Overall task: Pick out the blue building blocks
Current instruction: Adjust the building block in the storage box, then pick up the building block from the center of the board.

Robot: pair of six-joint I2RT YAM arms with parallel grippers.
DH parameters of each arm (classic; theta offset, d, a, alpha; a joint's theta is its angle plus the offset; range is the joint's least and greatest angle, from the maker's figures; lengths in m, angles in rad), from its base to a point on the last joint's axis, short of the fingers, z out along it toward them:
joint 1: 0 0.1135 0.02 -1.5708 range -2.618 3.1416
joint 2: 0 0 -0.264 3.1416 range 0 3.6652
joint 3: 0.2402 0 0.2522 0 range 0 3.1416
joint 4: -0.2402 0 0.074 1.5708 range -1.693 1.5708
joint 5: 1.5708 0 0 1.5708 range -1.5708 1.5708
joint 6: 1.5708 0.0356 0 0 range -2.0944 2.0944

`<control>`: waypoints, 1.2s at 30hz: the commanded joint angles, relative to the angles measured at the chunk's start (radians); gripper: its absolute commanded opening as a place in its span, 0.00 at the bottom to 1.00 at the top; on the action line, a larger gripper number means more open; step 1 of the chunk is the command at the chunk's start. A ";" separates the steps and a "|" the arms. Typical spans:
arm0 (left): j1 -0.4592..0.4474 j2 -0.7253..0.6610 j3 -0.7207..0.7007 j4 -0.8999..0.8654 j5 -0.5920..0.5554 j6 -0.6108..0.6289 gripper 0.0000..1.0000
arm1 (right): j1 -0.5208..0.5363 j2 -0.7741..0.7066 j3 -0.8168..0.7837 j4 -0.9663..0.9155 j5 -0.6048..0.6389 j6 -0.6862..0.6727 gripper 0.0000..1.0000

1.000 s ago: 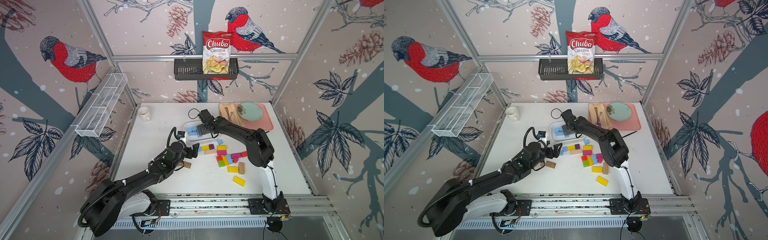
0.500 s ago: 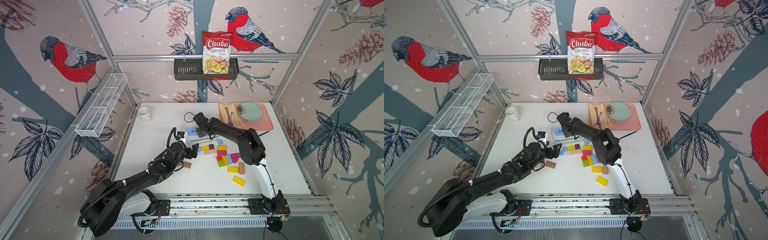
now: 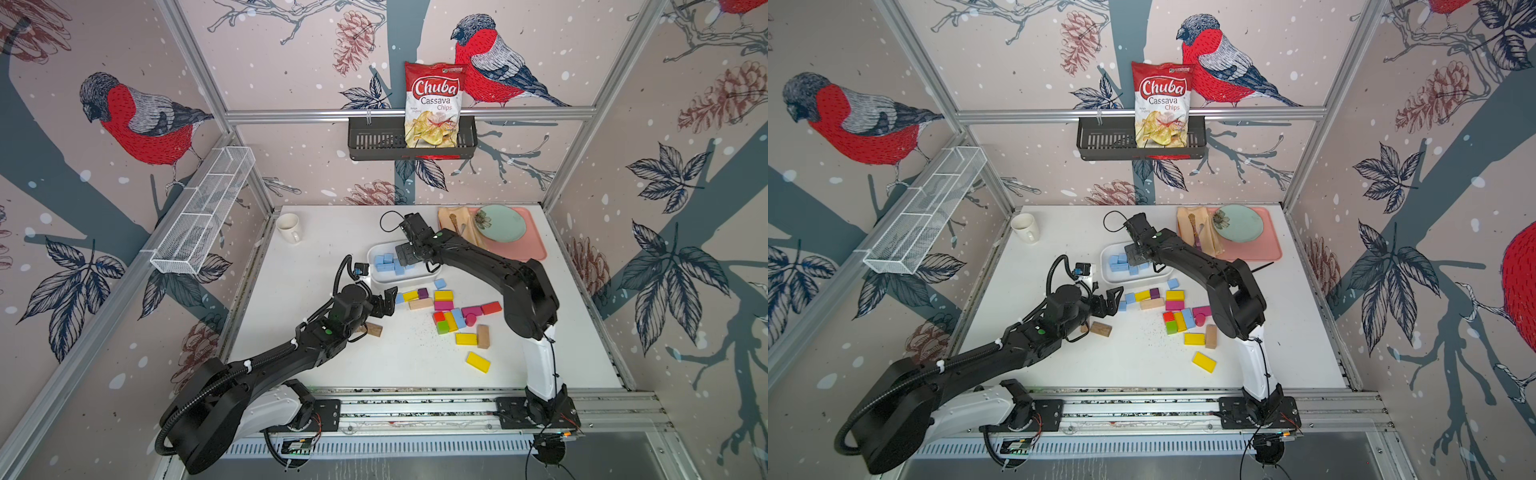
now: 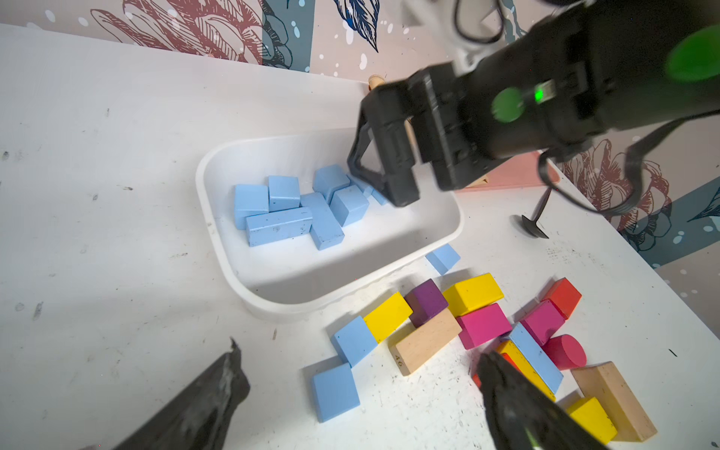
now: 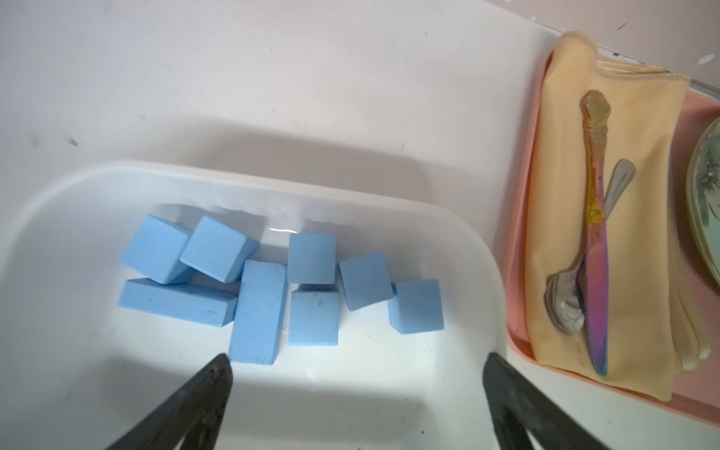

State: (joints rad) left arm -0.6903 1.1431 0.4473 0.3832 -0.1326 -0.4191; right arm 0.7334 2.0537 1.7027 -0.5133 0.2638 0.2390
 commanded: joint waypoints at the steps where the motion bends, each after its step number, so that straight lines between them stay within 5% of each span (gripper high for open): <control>1: -0.001 0.001 0.010 0.040 -0.010 0.003 0.96 | -0.012 -0.090 -0.072 0.103 -0.125 0.035 1.00; 23: 0.000 0.159 0.117 -0.020 0.100 0.026 0.96 | -0.044 -0.591 -0.651 0.130 -0.135 0.148 1.00; 36: 0.000 0.149 0.113 -0.024 0.098 0.029 0.96 | -0.056 -0.528 -0.706 0.141 -0.062 0.169 0.86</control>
State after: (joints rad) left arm -0.6903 1.3029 0.5636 0.3271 -0.0273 -0.3939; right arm 0.6819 1.5021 0.9924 -0.3973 0.1787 0.3950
